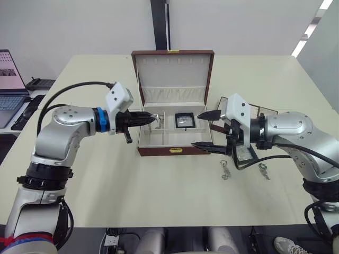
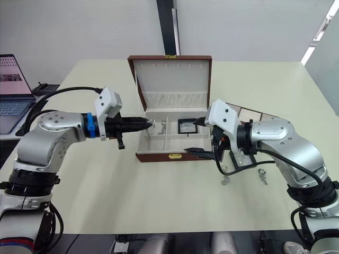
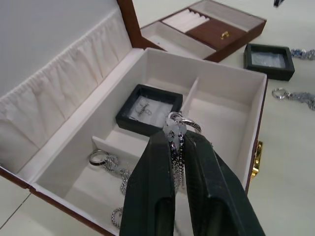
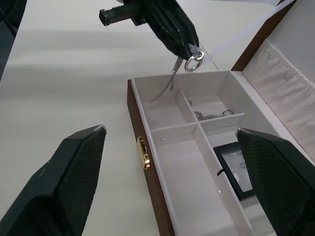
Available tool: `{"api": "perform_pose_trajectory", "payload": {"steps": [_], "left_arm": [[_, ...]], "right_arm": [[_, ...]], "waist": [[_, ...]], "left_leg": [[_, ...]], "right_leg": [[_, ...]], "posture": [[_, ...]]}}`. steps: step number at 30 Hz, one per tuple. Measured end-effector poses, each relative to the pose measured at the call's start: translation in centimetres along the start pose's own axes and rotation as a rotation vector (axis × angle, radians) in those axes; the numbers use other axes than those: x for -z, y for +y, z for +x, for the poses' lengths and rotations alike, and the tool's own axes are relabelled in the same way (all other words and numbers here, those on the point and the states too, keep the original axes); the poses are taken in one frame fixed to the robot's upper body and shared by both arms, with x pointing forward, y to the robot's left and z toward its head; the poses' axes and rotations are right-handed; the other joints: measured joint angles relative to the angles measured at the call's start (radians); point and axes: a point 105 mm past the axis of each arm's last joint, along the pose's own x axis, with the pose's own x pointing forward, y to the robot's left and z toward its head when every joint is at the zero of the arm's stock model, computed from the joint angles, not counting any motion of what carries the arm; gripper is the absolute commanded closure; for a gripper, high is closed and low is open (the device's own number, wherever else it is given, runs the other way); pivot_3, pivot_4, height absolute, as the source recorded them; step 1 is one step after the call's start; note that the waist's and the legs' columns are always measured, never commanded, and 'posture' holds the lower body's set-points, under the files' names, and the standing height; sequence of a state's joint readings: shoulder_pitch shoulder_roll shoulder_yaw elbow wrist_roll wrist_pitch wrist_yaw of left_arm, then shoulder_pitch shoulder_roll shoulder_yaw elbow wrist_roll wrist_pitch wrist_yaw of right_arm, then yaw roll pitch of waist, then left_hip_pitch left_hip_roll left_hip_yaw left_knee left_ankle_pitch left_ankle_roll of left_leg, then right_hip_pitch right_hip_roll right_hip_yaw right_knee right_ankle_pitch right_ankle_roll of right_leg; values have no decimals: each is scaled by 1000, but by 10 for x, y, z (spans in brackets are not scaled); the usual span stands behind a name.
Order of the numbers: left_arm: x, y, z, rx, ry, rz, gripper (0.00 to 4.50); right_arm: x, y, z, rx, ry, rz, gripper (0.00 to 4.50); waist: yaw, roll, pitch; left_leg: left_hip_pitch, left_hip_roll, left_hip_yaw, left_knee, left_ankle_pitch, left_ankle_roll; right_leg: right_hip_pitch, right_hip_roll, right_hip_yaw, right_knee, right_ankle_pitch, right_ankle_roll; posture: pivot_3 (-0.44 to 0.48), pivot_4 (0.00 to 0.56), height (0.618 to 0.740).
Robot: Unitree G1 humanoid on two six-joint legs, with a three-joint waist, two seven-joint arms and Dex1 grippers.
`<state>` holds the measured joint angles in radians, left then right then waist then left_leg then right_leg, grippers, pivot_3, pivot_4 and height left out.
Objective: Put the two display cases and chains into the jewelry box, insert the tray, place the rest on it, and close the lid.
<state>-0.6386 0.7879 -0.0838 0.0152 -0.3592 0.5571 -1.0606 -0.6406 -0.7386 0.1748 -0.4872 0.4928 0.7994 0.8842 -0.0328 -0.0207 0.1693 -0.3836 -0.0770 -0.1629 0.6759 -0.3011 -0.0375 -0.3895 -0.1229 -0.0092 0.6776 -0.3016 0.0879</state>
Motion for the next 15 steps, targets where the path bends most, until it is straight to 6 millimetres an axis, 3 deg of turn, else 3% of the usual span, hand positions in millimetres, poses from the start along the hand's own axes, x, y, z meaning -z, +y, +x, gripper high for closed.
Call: {"api": "perform_pose_trajectory", "payload": {"steps": [10, 13, 14, 15], "left_arm": [[35, -2, 3, 21, 147, 31, 4485], [36, -1, 4, 21, 147, 46, 4485], [36, -2, 4, 23, 145, 51, 3761], [35, -2, 4, 25, 143, 54, 3530]], "right_arm": [[1, 2, -2, 0, 18, -7, 0], [1, 2, -2, 1, 20, -7, 0], [1, 2, -2, 1, 20, -7, 0], [1, 2, -2, 2, 21, -7, 0]], "waist": [[0, 0, 0], [1, 0, 0], [1, 0, 0], [1, 0, 0]], "left_leg": [[0, 0, 0, 0, 0, 0], [0, 0, 0, 0, 0, 0], [0, 0, 0, 0, 0, 0], [0, 0, 0, 0, 0, 0]], "right_leg": [[0, 0, 0, 0, 0, 0], [0, 0, 0, 0, 0, 0], [0, 0, 0, 0, 0, 0], [0, 0, 0, 0, 0, 0]], "posture": [[0, 150, 740], [0, 150, 740], [0, 150, 740], [0, 150, 740]]}}
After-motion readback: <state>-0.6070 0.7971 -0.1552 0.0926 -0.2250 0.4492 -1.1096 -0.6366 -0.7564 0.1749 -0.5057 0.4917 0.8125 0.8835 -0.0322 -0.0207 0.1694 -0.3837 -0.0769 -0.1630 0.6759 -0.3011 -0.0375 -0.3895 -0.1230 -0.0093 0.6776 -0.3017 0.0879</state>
